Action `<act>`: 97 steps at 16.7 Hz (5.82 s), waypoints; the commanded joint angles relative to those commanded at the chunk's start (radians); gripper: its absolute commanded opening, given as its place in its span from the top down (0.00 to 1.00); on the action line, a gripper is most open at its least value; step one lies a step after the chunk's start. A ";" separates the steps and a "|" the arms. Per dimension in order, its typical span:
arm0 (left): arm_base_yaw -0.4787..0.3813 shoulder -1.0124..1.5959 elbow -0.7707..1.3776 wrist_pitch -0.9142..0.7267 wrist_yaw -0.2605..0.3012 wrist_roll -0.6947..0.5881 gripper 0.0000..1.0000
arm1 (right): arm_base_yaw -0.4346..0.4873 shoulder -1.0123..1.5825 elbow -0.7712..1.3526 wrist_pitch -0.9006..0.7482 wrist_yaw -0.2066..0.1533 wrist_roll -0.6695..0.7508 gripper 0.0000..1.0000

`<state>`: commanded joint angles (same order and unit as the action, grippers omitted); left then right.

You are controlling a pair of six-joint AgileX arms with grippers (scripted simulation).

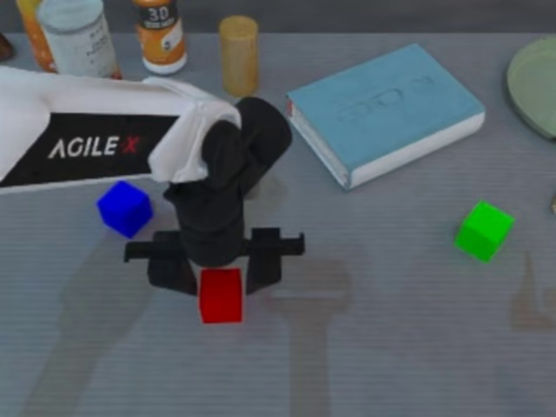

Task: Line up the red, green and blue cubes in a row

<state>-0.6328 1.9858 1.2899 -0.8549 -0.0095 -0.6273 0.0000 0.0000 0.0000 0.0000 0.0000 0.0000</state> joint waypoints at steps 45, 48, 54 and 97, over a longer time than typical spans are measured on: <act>0.564 -1.609 -1.039 0.579 -0.016 0.392 0.00 | 0.197 1.621 1.232 -0.904 0.005 -0.495 0.00; 0.614 -1.793 -1.176 0.712 -0.005 0.503 0.00 | 0.224 1.829 1.410 -1.025 0.005 -0.563 0.00; 0.653 -1.985 -1.290 0.854 0.009 0.626 0.00 | 0.250 2.033 1.596 -1.134 0.002 -0.629 0.00; 0.653 -1.986 -1.290 0.855 0.010 0.627 0.00 | 0.250 2.119 1.433 -0.878 -0.001 -0.621 1.00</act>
<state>0.0200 0.0000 0.0000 0.0000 0.0000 0.0000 0.2497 2.1194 1.4328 -0.8776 -0.0008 -0.6215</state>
